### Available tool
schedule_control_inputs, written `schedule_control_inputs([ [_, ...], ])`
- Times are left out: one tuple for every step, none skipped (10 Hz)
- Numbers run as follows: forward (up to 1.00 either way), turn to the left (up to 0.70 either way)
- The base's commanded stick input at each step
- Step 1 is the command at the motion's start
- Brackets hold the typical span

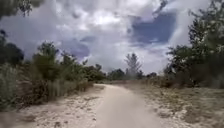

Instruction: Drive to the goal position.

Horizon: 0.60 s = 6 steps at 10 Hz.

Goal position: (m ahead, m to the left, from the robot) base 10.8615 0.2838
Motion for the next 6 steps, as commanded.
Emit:
schedule_control_inputs([
  [0.5,0.0],
  [0.5,0.0],
  [0.5,0.0],
  [0.5,0.0],
  [0.5,0.0],
  [0.5,0.0],
])
